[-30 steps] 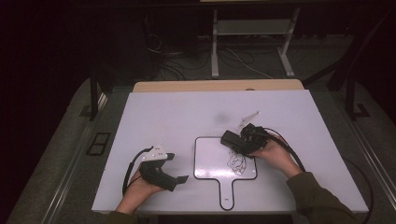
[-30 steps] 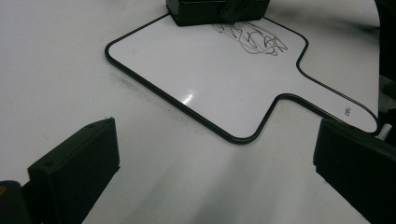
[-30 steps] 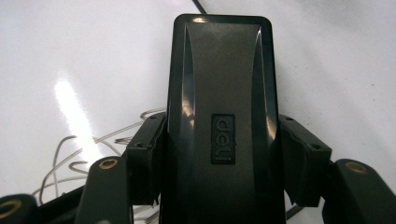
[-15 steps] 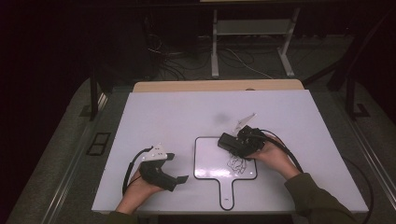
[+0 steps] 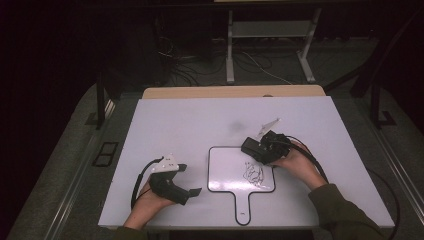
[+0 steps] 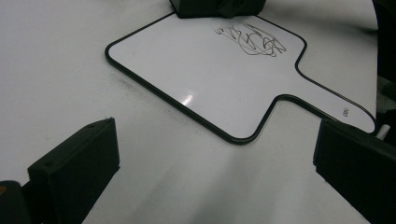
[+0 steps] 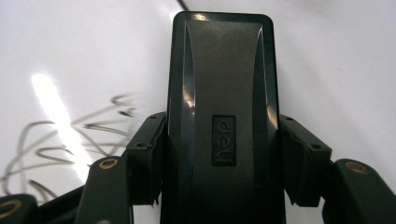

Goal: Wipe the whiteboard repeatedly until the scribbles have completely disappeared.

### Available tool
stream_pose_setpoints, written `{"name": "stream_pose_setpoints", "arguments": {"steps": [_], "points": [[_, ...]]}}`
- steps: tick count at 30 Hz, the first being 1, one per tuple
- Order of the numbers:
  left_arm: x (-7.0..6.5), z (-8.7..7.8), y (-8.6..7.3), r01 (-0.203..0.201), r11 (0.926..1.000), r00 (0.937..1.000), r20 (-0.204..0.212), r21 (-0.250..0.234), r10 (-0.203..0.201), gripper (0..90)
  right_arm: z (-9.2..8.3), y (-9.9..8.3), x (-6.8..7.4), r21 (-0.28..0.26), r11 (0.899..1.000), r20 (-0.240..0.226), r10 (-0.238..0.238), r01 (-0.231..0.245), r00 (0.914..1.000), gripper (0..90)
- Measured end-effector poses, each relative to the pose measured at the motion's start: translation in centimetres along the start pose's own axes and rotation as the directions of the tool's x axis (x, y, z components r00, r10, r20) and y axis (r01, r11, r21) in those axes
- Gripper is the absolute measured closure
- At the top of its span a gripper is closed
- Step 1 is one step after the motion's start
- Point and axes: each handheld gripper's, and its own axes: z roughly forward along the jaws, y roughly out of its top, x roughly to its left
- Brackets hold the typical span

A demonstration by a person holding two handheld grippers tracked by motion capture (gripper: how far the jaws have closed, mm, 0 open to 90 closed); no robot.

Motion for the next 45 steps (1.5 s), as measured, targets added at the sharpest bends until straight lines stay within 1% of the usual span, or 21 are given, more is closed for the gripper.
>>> {"name": "stream_pose_setpoints", "arguments": {"steps": [3, 5, 9, 18, 19, 21, 24, 26, 27, 30, 32, 38, 42, 44, 45], "points": [[0.0, 0.0, 0.0, 0.002, 1.0000, 1.0000, 0.000, -0.001, -0.002, 0.0, -0.1, -0.2, -0.4, 0.004, 1.000, 0.013, 0.014, -0.014, 0.9998, 38.6], [0.0, 0.0, 0.0, 0.001, 1.0000, 1.0000, 0.000, 0.001, -0.001, 0.0, -0.1, -0.3, -0.6, 0.003, 1.000, 0.016, 0.011, -0.011, 0.9998, 38.6], [0.0, 0.0, 0.0, -0.002, 1.0000, 1.0000, 0.001, 0.002, 0.002, 0.0, -0.1, -0.2, -0.4, 0.007, 1.000, 0.025, 0.011, -0.011, 0.9996, 38.6], [0.0, 0.1, 0.0, -0.003, 1.0000, 1.0000, 0.001, 0.003, 0.003, 0.0, 0.1, 0.3, 0.8, 0.004, 1.000, -0.012, -0.020, 0.020, 0.9997, 38.6], [0.0, 0.1, 0.0, -0.003, 1.0000, 1.0000, 0.002, 0.003, 0.003, 0.0, 0.1, 0.4, 1.0, 0.003, 1.000, -0.017, -0.016, 0.016, 0.9997, 38.6], [0.0, 0.1, 0.0, -0.004, 1.0000, 1.0000, 0.002, 0.003, 0.004, 0.0, 0.3, 0.6, 1.1, 0.005, 1.000, -0.014, -0.031, 0.031, 0.9994, 38.6], [0.0, 0.1, 0.0, -0.002, 1.0000, 1.0000, 0.003, 0.005, 0.002, 0.0, 0.4, 0.8, 1.0, 0.010, 1.000, -0.007, -0.030, 0.030, 0.9995, 38.6], [0.0, 0.1, 0.0, -0.002, 1.0000, 1.0000, 0.003, 0.004, 0.002, 0.0, 0.5, 1.1, 0.6, 0.011, 1.000, 0.010, -0.016, 0.016, 0.9998, 38.6], [0.0, 0.1, 0.0, -0.003, 1.0000, 1.0000, 0.003, 0.004, 0.003, 0.0, 0.6, 1.1, 0.3, 0.011, 1.000, 0.023, -0.018, 0.018, 0.9996, 38.6], [0.0, 0.1, 0.0, -0.002, 1.0000, 1.0000, 0.002, 0.004, 0.002, 0.0, 0.6, 1.1, -0.6, 0.014, 1.000, 0.037, 0.008, -0.009, 0.9993, 38.6], [0.0, 0.0, 0.0, 0.002, 1.0000, 1.0000, 0.002, 0.002, -0.002, 0.0, 0.6, 0.9, -0.9, 0.010, 1.000, 0.031, 0.023, -0.023, 0.9993, 38.6], [0.0, 0.0, 0.0, -0.003, 1.0000, 1.0000, 0.002, 0.002, 0.003, 0.0, 0.5, 0.8, -1.1, 0.014, 1.000, 0.039, 0.026, -0.026, 0.9989, 38.6], [0.0, 0.0, 0.0, -0.002, 1.0000, 1.0000, 0.002, 0.003, 0.002, 0.0, 0.5, 0.7, -1.0, 0.015, 0.999, 0.024, 0.031, -0.031, 0.9992, 38.5], [0.0, 0.0, 0.0, -0.002, 1.0000, 1.0000, 0.002, 0.003, 0.002, 0.0, 0.4, 0.7, -1.0, 0.018, 0.999, 0.013, 0.050, -0.051, 0.9986, 38.5], [0.0, 0.0, 0.0, -0.002, 1.0000, 1.0000, 0.002, 0.003, 0.002, 0.0, 0.4, 0.7, -1.0, 0.018, 0.999, 0.009, 0.050, -0.050, 0.9987, 38.5]]}}
